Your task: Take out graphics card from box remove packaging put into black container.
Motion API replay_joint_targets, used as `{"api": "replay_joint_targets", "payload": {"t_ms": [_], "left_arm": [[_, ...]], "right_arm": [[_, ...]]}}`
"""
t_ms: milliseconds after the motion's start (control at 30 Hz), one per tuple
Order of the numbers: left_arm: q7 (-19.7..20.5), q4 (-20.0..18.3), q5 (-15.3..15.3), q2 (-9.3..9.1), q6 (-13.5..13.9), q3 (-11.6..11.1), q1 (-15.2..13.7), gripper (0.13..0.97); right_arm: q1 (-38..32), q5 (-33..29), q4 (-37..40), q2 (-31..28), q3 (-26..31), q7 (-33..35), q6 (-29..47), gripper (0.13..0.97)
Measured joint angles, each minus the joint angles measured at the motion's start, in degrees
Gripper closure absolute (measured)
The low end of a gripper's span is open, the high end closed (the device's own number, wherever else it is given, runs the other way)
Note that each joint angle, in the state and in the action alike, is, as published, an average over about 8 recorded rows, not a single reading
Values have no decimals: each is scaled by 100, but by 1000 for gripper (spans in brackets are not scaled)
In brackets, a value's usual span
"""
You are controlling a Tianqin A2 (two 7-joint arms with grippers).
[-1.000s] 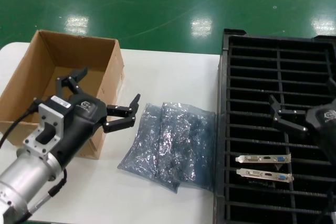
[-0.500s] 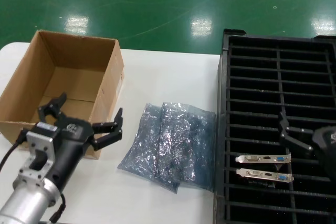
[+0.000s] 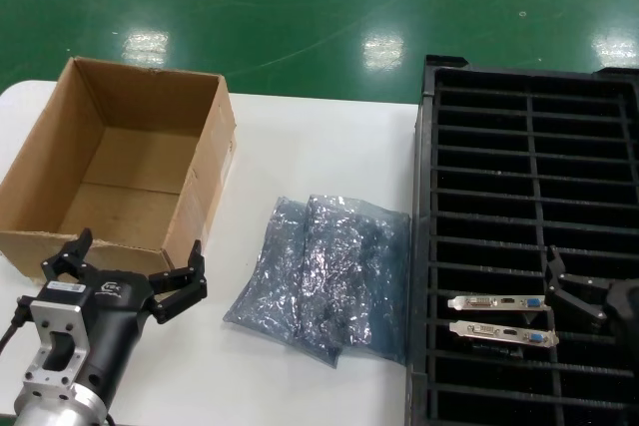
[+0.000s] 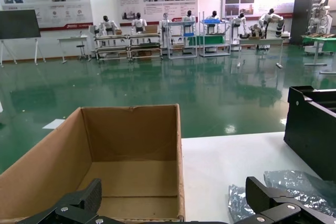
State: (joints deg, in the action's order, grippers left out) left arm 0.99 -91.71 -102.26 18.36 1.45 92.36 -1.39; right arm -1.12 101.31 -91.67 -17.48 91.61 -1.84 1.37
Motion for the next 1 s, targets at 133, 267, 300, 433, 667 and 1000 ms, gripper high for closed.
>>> {"api": "replay_joint_targets", "payload": {"t_ms": [133, 267, 300, 433, 667, 1000], "left_arm": [[-10, 0, -9, -10, -15, -7, 13, 132], [-10, 0, -9, -11, -16, -7, 13, 132], [-10, 0, -9, -11, -16, -7, 13, 132], [-10, 0, -9, -11, -16, -7, 13, 132], [-10, 0, -9, -11, -16, -7, 13, 132], [-10, 0, -9, -11, -16, -7, 13, 132]], "right_arm": [[11, 18, 0, 3, 1, 18, -14, 129], [12, 19, 0, 3, 1, 19, -15, 129], [12, 19, 0, 3, 1, 19, -15, 129], [12, 19, 0, 3, 1, 19, -15, 129], [12, 19, 0, 3, 1, 19, -15, 129], [12, 19, 0, 3, 1, 19, -15, 129]]}}
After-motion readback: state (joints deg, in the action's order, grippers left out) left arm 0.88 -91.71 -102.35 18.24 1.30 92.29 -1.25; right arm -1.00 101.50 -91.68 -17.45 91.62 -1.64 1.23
